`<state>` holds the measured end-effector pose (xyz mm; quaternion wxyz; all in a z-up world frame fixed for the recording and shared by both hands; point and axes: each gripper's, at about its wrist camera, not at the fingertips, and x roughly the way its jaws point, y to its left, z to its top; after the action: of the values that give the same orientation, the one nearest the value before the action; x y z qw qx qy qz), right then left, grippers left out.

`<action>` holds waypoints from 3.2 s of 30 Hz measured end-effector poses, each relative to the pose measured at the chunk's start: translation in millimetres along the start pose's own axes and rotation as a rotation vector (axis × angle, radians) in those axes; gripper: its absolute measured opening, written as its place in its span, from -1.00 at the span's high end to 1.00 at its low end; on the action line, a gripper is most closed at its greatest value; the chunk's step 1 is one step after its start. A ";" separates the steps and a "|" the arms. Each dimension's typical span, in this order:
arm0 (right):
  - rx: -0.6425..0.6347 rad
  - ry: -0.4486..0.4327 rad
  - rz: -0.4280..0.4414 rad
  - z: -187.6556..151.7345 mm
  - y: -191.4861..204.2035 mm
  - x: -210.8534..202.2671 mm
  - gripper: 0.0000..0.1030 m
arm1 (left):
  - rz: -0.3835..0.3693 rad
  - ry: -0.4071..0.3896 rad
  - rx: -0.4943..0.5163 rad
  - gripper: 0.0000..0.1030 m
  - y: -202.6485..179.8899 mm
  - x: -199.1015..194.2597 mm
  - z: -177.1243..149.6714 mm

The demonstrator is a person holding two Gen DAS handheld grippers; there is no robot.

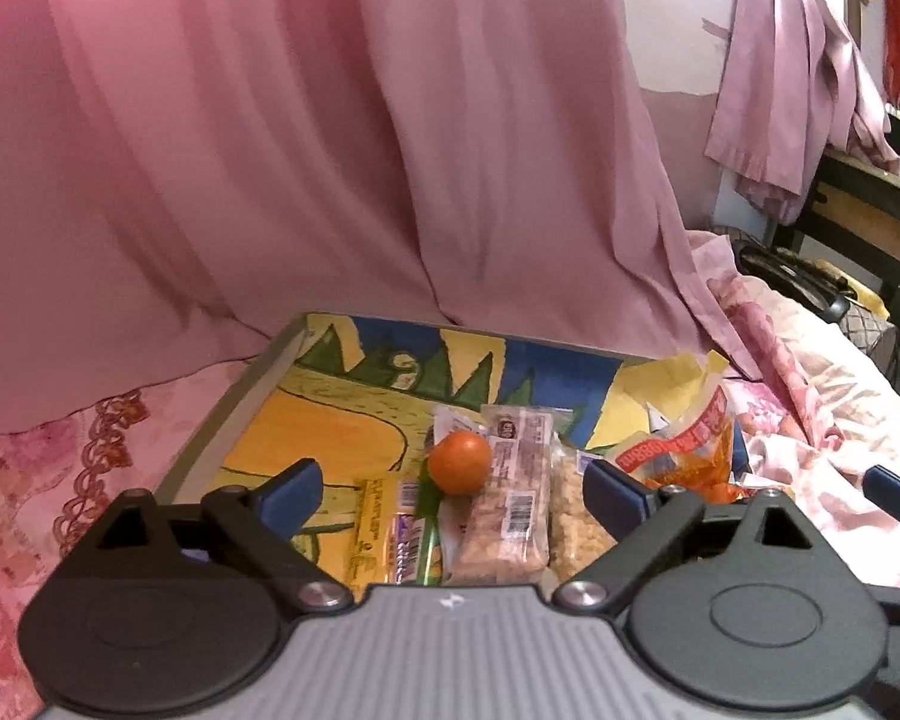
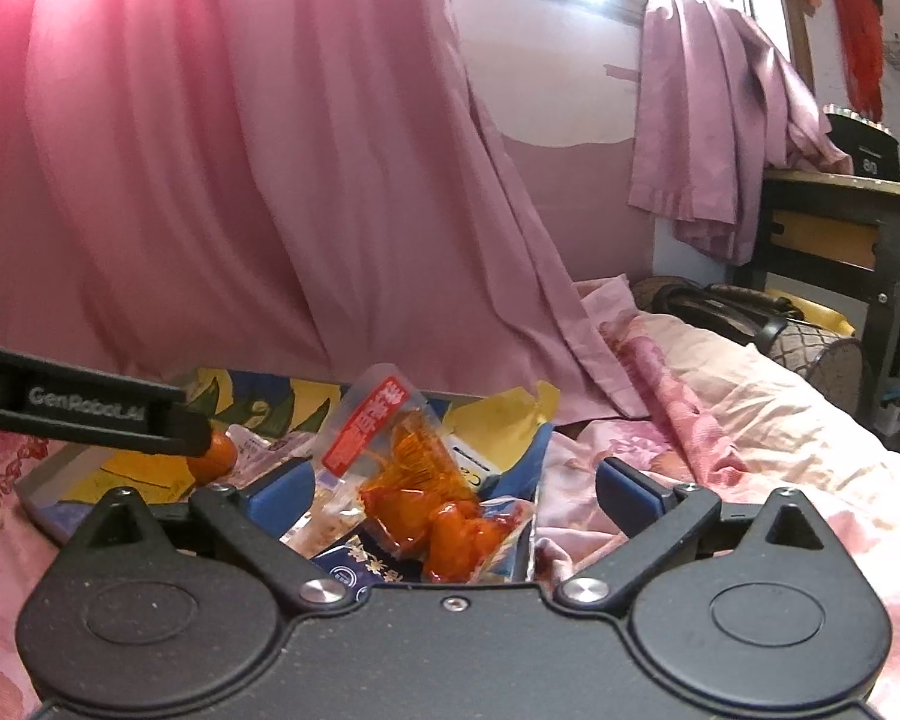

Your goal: Organize snacks

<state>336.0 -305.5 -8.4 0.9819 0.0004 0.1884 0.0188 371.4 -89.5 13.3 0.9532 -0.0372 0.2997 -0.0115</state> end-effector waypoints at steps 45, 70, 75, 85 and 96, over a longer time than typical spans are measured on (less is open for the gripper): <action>0.086 -0.104 -0.067 -0.7 9.3 -157.0 -0.99 | 0.028 -0.123 -0.012 -0.99 39.7 -148.7 -47.2; 0.160 -0.184 -0.065 -38.1 21.5 -244.9 -0.99 | 0.023 -0.239 -0.110 -0.99 61.6 -221.1 -110.9; 0.159 -0.193 -0.078 -49.2 22.7 -261.1 -0.99 | 0.019 -0.271 -0.143 -0.99 62.1 -226.1 -117.1; 0.170 -0.215 -0.081 -59.6 33.1 -301.3 -0.99 | 0.040 -0.261 -0.210 -0.99 72.0 -248.7 -127.3; 0.204 -0.213 -0.094 -65.2 54.9 -341.0 -0.99 | 0.054 -0.237 -0.174 -0.99 79.2 -280.4 -148.6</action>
<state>-6.6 -263.6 57.7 0.9910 0.0932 0.0841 -0.0465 56.3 -7.6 45.6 0.9750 -0.1128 0.1859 0.0448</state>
